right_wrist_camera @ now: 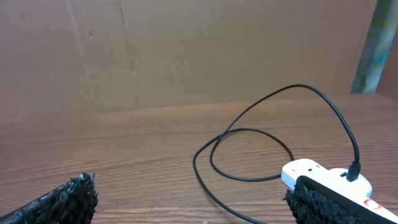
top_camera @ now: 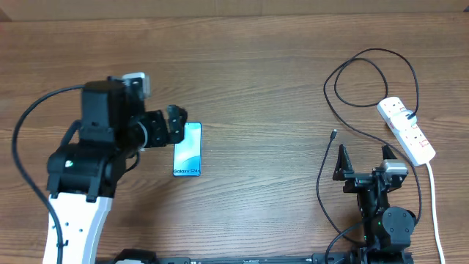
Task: Plug charger to phone and switch on socket
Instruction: 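Move the left gripper over the Galaxy phone and lower it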
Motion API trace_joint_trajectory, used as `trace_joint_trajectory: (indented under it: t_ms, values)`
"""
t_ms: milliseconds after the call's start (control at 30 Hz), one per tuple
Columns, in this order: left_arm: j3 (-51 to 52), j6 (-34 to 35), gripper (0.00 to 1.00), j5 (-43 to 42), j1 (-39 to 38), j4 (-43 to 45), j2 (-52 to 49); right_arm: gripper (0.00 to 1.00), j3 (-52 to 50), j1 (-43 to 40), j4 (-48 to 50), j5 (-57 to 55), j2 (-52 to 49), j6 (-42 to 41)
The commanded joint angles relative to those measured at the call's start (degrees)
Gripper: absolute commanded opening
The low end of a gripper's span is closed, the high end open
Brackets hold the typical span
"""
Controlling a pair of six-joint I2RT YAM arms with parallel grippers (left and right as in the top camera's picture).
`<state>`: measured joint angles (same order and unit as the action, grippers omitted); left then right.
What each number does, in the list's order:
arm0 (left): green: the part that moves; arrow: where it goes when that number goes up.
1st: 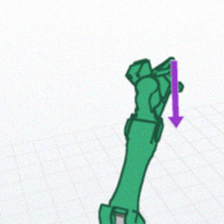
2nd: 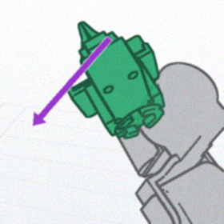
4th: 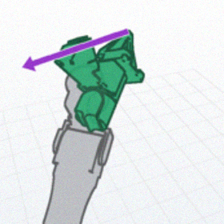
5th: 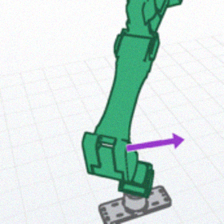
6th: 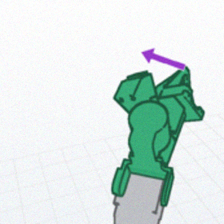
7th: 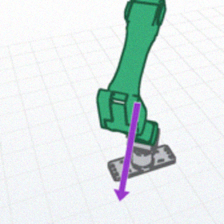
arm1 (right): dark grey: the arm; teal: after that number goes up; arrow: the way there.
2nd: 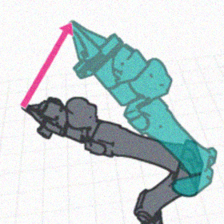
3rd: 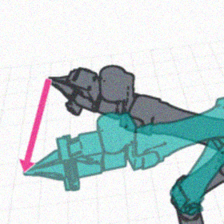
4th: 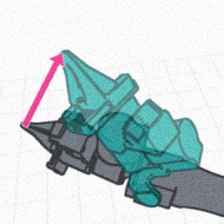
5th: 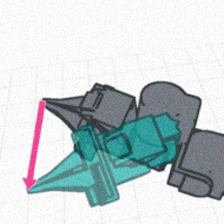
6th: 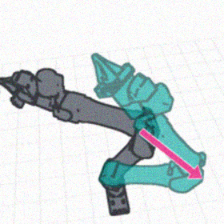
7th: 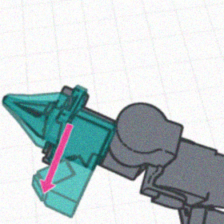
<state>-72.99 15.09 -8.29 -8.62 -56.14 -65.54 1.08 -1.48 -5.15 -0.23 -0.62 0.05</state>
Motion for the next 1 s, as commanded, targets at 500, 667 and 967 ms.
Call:
trace_joint_trajectory:
  t_ms: [500, 667, 967]
  values:
    - [-1.2, 0.1, 1.0, 7.2, -2.9, -8.0, -18.3, 1.0, -0.6, -0.1, 0.3, 0.3, 0.5, 0.4]
    - [-1.2, -0.7, 1.0, 6.3, -4.6, -7.6, -22.3, 1.0, -0.6, -0.1, 0.3, 0.3, 0.5, 0.4]
    - [-1.2, -0.7, 1.0, 5.9, -8.5, -7.5, -26.9, 1.0, -0.6, -0.1, 0.3, 0.3, 0.5, 0.4]
